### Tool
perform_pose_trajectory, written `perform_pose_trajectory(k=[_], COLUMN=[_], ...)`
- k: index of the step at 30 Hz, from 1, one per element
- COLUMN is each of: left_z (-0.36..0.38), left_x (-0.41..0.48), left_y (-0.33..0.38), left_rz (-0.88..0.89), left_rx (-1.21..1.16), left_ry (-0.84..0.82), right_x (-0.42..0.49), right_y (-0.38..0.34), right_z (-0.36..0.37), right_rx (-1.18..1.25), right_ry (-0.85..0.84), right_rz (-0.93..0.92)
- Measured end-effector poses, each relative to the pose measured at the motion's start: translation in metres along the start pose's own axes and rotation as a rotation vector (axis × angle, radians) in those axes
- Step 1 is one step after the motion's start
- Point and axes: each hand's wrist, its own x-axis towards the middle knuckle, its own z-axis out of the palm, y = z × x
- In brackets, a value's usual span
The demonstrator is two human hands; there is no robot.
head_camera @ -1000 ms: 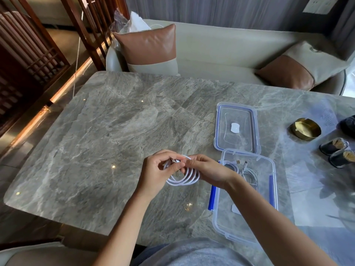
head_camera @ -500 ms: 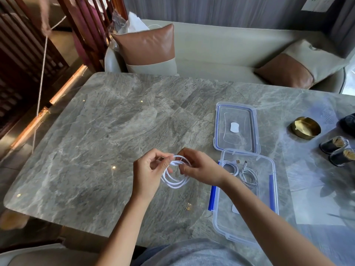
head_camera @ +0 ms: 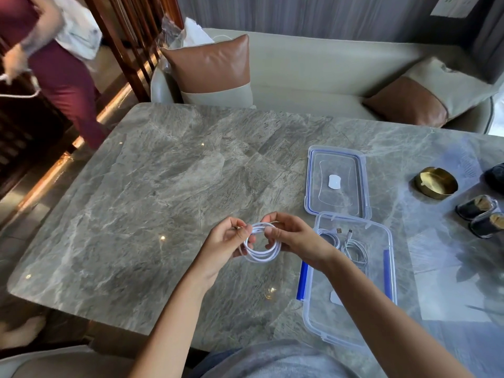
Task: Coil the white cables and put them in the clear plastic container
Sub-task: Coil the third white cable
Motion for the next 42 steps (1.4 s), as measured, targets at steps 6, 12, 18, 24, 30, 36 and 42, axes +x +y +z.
perform_pose_trajectory(k=[6,12,18,24,30,36,42], left_z=[0.023,0.076,0.115,0.137,0.144,0.132,0.129], left_x=[0.002,0.008,0.022,0.025,0.023,0.025,0.029], left_y=[-0.016,-0.035,-0.051,-0.082,-0.099,-0.110,-0.111], left_rz=[-0.050,-0.016,0.026,0.396,0.516,0.179,-0.016], left_rx=[0.003,0.135,0.274,1.130,0.971,0.676,0.481], left_ry=[-0.008,-0.090,-0.131,-0.018,0.041,0.092,0.072], right_x=[-0.009,-0.046,-0.083,-0.091,-0.080,-0.062,-0.060], right_y=[0.005,0.019,0.039,0.065,0.102,0.123,0.124], right_z=[-0.022,-0.067,-0.102,-0.110,-0.113,-0.103,-0.092], right_rx=[-0.141,-0.359,-0.132,-0.322,-0.356,-0.466,-0.615], right_ry=[0.035,0.104,0.221,0.326,0.501,0.675,0.753], right_rz=[-0.010,0.052,0.191,0.170,0.167,0.193,0.167])
